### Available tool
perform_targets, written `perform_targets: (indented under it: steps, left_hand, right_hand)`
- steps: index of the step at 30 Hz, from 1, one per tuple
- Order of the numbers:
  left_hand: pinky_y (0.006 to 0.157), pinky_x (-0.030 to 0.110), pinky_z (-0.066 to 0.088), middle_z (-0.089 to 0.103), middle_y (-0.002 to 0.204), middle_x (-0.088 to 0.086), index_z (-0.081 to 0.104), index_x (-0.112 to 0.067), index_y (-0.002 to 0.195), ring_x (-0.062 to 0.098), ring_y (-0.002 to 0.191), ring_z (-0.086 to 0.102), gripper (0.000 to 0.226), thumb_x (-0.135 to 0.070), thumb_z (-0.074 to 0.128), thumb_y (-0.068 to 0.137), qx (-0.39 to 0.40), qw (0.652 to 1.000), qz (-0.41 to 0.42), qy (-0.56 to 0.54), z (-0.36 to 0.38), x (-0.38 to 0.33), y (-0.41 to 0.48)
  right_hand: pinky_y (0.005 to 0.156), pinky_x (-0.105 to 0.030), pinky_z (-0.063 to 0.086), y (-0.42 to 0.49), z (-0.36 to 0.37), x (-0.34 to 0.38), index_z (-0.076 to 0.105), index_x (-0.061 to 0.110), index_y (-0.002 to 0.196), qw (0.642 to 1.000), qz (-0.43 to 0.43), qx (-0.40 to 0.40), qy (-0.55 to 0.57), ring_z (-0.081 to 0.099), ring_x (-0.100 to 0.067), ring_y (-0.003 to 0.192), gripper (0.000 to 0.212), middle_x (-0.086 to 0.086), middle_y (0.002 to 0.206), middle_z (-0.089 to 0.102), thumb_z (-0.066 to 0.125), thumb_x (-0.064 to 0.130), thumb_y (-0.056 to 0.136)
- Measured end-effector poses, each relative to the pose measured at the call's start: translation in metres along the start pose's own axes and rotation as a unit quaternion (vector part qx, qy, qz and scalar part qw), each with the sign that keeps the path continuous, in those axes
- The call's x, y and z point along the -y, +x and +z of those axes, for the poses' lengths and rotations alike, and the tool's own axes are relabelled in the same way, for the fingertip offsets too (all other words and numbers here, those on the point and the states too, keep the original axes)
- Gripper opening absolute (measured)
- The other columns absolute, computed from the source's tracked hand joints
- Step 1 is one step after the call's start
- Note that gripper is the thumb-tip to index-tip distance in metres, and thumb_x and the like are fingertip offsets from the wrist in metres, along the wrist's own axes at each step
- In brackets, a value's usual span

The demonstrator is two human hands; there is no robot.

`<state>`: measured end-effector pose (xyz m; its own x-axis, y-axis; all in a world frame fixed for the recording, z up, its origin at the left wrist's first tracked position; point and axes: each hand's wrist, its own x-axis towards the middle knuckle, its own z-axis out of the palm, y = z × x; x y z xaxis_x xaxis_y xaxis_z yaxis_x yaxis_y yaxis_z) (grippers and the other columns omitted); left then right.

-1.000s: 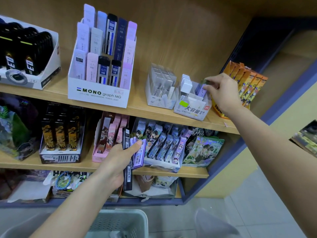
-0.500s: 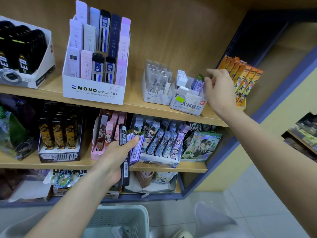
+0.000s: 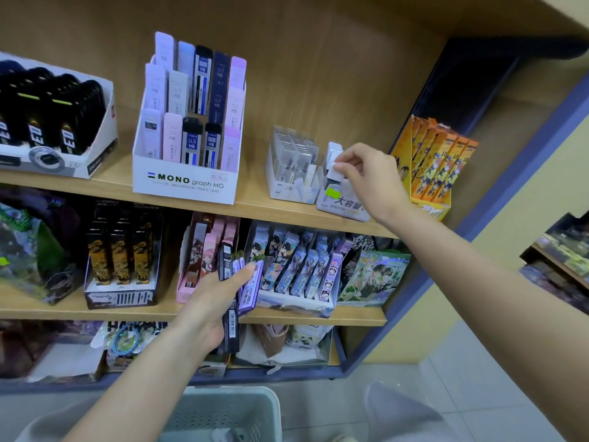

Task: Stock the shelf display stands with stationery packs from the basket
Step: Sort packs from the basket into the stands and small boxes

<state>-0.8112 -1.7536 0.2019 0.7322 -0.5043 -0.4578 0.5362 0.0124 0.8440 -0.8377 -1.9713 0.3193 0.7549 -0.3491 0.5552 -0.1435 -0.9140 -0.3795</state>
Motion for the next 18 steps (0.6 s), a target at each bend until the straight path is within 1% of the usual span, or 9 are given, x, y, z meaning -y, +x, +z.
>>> perform_targets:
  steps: [3, 5, 7, 8, 10, 11, 14, 16, 18]
  left_hand:
    - [0.079, 0.036, 0.052, 0.07, 0.101, 0.017, 0.065, -0.006, 0.106, 0.027, 0.08, 0.065, 0.024, -0.024, 0.062, 0.091, -0.001, 1.0, 0.005, -0.009, -0.002, -0.002, 0.002]
    - [0.08, 0.037, 0.051, 0.07, 0.1, 0.016, 0.065, -0.006, 0.107, 0.026, 0.079, 0.064, 0.026, -0.025, 0.062, 0.09, -0.002, 1.0, 0.006, -0.012, -0.002, -0.003, 0.004]
    - [0.073, 0.034, 0.051, 0.07, 0.098, 0.015, 0.065, -0.006, 0.108, 0.023, 0.074, 0.062, 0.026, -0.025, 0.062, 0.09, 0.0, 1.0, 0.008, -0.019, -0.003, -0.004, 0.004]
    - [0.068, 0.033, 0.05, 0.07, 0.095, 0.014, 0.065, -0.006, 0.107, 0.021, 0.071, 0.062, 0.026, -0.025, 0.062, 0.09, 0.002, 1.0, 0.008, -0.021, -0.003, -0.004, 0.004]
    - [0.063, 0.031, 0.048, 0.07, 0.093, 0.013, 0.065, -0.006, 0.106, 0.019, 0.068, 0.061, 0.026, -0.025, 0.063, 0.089, 0.006, 1.0, 0.01, -0.026, -0.003, -0.005, 0.004]
    - [0.061, 0.03, 0.048, 0.07, 0.092, 0.013, 0.065, -0.005, 0.106, 0.019, 0.066, 0.061, 0.026, -0.025, 0.063, 0.089, 0.008, 0.999, 0.011, -0.029, -0.003, -0.006, 0.003]
    - [0.06, 0.031, 0.048, 0.068, 0.088, 0.011, 0.064, -0.005, 0.108, 0.018, 0.064, 0.06, 0.031, -0.027, 0.066, 0.087, 0.001, 0.999, 0.011, -0.031, -0.005, -0.005, 0.006]
    - [0.063, 0.032, 0.05, 0.069, 0.09, 0.011, 0.064, -0.007, 0.108, 0.02, 0.067, 0.062, 0.033, -0.03, 0.068, 0.085, 0.0, 1.0, 0.015, -0.027, -0.006, -0.003, 0.007]
    - [0.072, 0.034, 0.052, 0.071, 0.095, 0.011, 0.065, -0.009, 0.107, 0.022, 0.075, 0.064, 0.034, -0.033, 0.069, 0.083, 0.003, 1.0, 0.017, -0.017, -0.007, -0.001, 0.008]
  right_hand:
    - [0.073, -0.022, 0.046, 0.016, -0.005, 0.0, 0.065, 0.016, 0.089, 1.0, 0.01, 0.014, 0.007, 0.054, -0.005, 0.071, 0.007, 0.007, 0.077, 0.059, 0.06, 0.016, 0.092]
    - [0.068, -0.018, 0.043, 0.021, -0.004, -0.003, 0.066, 0.019, 0.083, 1.0, 0.011, 0.022, -0.013, 0.051, -0.002, 0.069, 0.008, 0.009, 0.079, 0.056, 0.062, 0.016, 0.09]
    - [0.064, -0.014, 0.039, 0.023, -0.001, -0.008, 0.069, 0.018, 0.084, 0.999, 0.013, 0.01, -0.036, 0.048, -0.001, 0.069, 0.005, 0.006, 0.084, 0.055, 0.065, 0.018, 0.088]
    - [0.065, -0.014, 0.041, 0.022, 0.001, -0.01, 0.069, 0.016, 0.088, 0.999, 0.015, 0.001, -0.038, 0.048, -0.001, 0.069, 0.003, 0.004, 0.088, 0.055, 0.067, 0.017, 0.087]
    - [0.069, -0.018, 0.044, 0.02, 0.004, -0.012, 0.066, 0.012, 0.098, 0.999, 0.022, -0.019, -0.029, 0.048, -0.001, 0.068, 0.013, -0.001, 0.093, 0.057, 0.068, 0.016, 0.086]
    - [0.069, -0.016, 0.043, 0.016, 0.005, -0.011, 0.063, 0.012, 0.1, 0.999, 0.024, -0.035, -0.025, 0.048, 0.0, 0.068, 0.015, -0.001, 0.094, 0.056, 0.067, 0.016, 0.087]
    - [0.065, -0.01, 0.038, -0.009, 0.008, 0.004, 0.057, 0.016, 0.1, 0.996, -0.006, -0.092, -0.004, 0.047, 0.005, 0.069, 0.006, 0.004, 0.091, 0.053, 0.055, 0.016, 0.094]
    - [0.064, -0.009, 0.039, -0.037, 0.014, 0.017, 0.054, 0.018, 0.098, 0.997, -0.018, -0.07, 0.03, 0.047, 0.005, 0.07, 0.005, 0.013, 0.085, 0.049, 0.051, 0.015, 0.096]
    - [0.062, -0.009, 0.04, -0.065, 0.024, 0.028, 0.05, 0.022, 0.097, 0.998, 0.002, 0.015, 0.061, 0.047, 0.003, 0.068, 0.004, 0.016, 0.081, 0.05, 0.049, 0.018, 0.096]
